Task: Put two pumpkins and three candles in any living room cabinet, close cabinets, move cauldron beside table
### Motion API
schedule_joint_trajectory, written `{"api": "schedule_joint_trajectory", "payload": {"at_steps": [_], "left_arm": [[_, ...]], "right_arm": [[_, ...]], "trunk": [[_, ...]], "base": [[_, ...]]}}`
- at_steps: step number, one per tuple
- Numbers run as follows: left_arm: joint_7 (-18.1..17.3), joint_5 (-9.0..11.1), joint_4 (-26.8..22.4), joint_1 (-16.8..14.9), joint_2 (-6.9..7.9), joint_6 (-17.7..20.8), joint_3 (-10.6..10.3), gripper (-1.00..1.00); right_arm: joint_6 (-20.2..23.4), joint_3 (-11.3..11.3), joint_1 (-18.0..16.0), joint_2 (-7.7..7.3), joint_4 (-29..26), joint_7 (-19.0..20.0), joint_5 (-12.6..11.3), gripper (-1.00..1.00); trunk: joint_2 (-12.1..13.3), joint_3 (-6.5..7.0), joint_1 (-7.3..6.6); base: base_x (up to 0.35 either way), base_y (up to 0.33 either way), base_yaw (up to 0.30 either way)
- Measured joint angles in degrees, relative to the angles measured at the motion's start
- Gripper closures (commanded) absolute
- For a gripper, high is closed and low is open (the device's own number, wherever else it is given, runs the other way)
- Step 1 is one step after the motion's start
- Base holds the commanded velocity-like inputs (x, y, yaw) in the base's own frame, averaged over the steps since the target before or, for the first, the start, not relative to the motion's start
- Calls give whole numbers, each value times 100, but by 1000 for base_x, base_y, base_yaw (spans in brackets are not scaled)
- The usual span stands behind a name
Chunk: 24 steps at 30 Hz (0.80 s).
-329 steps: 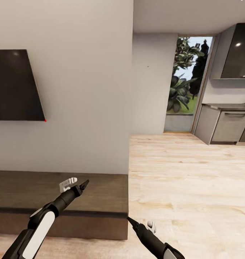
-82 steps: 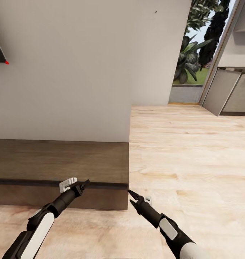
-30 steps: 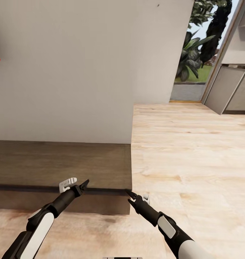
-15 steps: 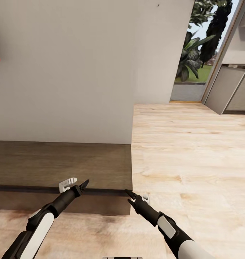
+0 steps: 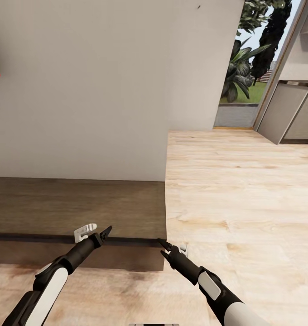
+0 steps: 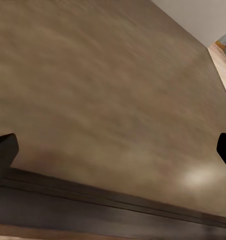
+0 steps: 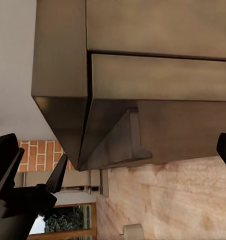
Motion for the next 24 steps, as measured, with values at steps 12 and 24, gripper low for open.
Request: {"api": "schedule_joint_trajectory", "payload": {"at_steps": [12, 24], "left_arm": [[1, 0, -2, 2, 0, 1, 1, -100], [1, 0, -2, 2, 0, 1, 1, -100]], "right_arm": [[-46, 8, 5, -6, 0, -10, 73, 100], [-45, 8, 5, -6, 0, -11, 73, 100]], "trunk": [[0, -1, 0], [0, -1, 0]], "base": [[0, 0, 0], [0, 0, 0]]}}
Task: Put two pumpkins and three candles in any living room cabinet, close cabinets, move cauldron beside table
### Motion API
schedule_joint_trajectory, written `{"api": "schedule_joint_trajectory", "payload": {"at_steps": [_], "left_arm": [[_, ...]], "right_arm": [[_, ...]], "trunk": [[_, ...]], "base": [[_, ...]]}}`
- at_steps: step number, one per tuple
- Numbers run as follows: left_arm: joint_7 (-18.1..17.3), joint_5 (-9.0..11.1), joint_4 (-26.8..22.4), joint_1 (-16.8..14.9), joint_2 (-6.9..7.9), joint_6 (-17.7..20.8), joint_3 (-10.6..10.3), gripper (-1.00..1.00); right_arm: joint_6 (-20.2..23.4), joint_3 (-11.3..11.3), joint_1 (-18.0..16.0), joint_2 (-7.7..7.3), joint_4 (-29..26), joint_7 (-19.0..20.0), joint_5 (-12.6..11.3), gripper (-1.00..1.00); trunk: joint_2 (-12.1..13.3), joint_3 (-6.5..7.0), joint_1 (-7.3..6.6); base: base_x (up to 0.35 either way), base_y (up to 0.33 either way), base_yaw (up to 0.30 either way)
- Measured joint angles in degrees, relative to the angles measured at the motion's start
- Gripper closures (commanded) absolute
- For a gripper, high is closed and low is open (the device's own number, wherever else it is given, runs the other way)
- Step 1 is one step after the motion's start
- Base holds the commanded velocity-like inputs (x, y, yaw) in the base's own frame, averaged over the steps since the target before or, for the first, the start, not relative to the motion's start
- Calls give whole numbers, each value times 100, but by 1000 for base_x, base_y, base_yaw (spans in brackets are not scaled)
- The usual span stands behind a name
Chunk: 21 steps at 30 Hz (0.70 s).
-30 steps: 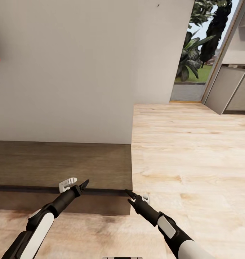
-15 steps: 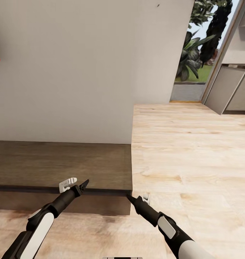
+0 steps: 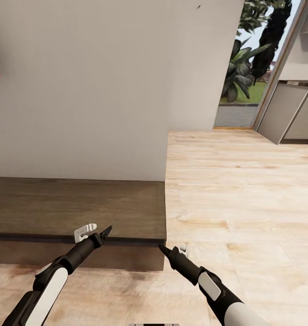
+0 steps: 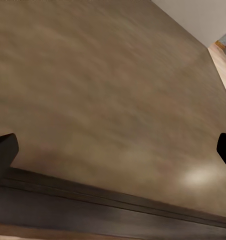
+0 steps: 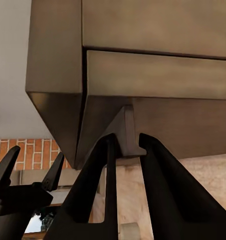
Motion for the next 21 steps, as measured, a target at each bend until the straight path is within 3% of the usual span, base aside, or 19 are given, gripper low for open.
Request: {"api": "schedule_joint_trajectory", "payload": {"at_steps": [21], "left_arm": [[0, 0, 1, -1, 0, -8, -1, -100]], "right_arm": [[-66, 13, -2, -1, 17, 33, 36, 100]], "trunk": [[1, 0, 1]], "base": [[0, 0, 0]]}}
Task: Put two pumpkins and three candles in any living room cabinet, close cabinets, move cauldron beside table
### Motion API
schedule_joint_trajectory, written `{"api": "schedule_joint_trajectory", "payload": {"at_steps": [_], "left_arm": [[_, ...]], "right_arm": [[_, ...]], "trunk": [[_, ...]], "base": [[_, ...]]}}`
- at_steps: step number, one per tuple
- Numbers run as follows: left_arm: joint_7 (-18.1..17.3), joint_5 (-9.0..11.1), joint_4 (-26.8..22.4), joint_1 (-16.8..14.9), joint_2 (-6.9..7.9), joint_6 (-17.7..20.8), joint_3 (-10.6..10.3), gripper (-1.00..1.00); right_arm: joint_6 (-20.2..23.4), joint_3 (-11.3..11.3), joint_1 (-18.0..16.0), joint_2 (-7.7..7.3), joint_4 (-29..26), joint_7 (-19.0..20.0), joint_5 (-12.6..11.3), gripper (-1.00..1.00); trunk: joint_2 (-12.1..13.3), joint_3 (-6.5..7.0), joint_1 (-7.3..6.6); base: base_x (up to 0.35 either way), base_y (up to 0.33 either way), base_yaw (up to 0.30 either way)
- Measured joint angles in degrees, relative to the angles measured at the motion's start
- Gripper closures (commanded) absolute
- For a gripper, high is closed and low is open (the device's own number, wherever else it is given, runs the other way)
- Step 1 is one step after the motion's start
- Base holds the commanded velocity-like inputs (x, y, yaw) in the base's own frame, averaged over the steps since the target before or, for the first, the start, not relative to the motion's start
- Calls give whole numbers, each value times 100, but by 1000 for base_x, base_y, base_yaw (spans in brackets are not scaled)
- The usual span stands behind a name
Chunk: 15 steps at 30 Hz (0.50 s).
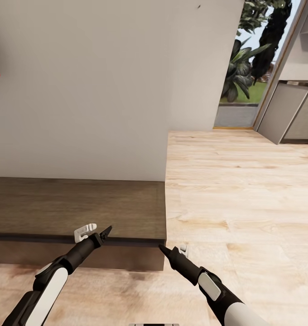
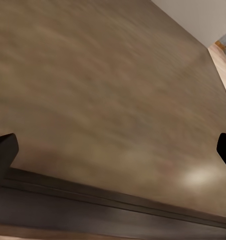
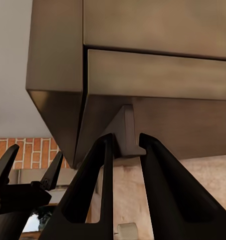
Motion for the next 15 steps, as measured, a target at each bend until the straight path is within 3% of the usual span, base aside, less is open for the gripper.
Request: {"api": "schedule_joint_trajectory", "payload": {"at_steps": [9, 15], "left_arm": [[0, 0, 0, 0, 0, -1, 0, -100], [0, 0, 1, -1, 0, -1, -1, -100]], "right_arm": [[-20, 1, 0, 2, 5, 5, 3, 100], [-27, 11, 1, 6, -8, -12, 15, 100]], "trunk": [[0, 0, 0], [0, 0, 2]], "base": [[-10, 0, 0], [-177, 0, 0]]}}
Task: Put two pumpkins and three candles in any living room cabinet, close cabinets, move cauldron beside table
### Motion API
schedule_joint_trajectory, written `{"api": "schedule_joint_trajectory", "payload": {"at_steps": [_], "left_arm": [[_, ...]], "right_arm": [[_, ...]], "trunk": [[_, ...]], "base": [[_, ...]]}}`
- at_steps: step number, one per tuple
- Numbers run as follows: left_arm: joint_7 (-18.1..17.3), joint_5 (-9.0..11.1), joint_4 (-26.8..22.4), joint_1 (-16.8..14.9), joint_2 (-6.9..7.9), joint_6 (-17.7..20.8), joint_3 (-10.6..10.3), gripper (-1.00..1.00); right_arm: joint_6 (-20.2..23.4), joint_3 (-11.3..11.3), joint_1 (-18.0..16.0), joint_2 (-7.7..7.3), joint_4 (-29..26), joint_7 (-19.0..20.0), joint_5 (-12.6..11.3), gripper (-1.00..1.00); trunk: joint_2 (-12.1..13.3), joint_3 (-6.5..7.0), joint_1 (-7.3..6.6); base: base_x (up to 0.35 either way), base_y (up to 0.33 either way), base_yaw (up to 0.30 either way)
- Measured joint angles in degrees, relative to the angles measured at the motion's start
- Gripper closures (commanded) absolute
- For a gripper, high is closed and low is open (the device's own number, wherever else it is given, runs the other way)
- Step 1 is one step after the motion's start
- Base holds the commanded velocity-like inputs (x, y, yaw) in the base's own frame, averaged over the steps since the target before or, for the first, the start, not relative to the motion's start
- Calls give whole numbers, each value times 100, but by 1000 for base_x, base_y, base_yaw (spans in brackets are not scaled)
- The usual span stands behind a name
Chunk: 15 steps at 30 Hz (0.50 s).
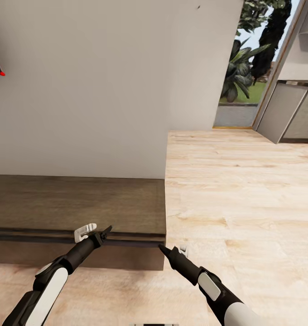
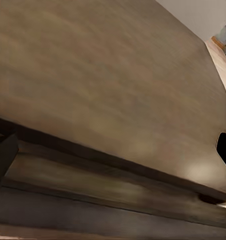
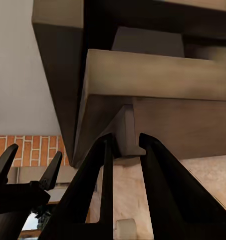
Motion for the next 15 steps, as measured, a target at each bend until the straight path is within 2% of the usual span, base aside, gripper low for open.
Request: {"api": "schedule_joint_trajectory", "payload": {"at_steps": [8, 15], "left_arm": [[0, 0, 0, 0, 0, -2, 0, -100], [0, 0, 0, 0, 0, -5, 0, -100]], "right_arm": [[0, 11, 1, 0, -16, -19, 9, 100], [1, -2, -1, 5, 17, 21, -5, 100]], "trunk": [[0, 0, 0], [0, 0, -1]], "base": [[-94, 0, 0], [-29, 0, 0]]}}
